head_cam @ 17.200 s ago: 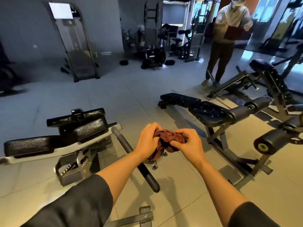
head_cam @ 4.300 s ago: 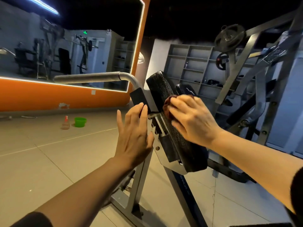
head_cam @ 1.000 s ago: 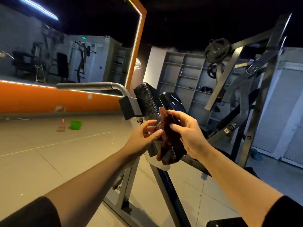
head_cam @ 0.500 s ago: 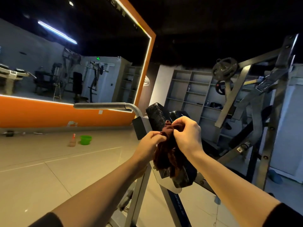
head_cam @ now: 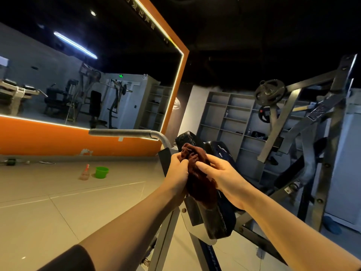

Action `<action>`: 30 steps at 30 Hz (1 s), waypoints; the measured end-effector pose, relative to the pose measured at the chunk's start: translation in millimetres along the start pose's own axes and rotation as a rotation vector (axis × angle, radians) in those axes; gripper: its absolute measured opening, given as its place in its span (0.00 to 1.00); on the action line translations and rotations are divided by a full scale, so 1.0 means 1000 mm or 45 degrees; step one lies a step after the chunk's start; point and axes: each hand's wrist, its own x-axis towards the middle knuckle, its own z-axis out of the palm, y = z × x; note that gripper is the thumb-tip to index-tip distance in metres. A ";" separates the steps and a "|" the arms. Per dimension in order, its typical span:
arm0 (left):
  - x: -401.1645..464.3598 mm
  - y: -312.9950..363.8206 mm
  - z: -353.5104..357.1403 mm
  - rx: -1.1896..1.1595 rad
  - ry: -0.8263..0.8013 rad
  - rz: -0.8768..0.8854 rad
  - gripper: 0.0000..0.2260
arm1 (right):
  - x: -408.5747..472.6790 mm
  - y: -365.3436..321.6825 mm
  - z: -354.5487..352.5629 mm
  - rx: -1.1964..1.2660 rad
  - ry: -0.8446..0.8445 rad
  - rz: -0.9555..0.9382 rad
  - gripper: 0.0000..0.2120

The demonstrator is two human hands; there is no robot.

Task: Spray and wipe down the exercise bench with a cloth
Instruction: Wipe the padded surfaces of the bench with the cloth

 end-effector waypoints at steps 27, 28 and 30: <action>0.061 -0.020 -0.074 1.453 0.353 0.851 0.25 | 0.154 0.013 0.024 -2.102 0.211 -0.775 0.13; 0.063 -0.021 -0.074 1.440 0.370 0.863 0.24 | 0.156 0.012 0.022 -2.073 0.108 -0.750 0.14; 0.065 -0.023 -0.075 1.433 0.403 0.895 0.23 | 0.157 0.005 0.018 -2.050 0.041 -0.730 0.16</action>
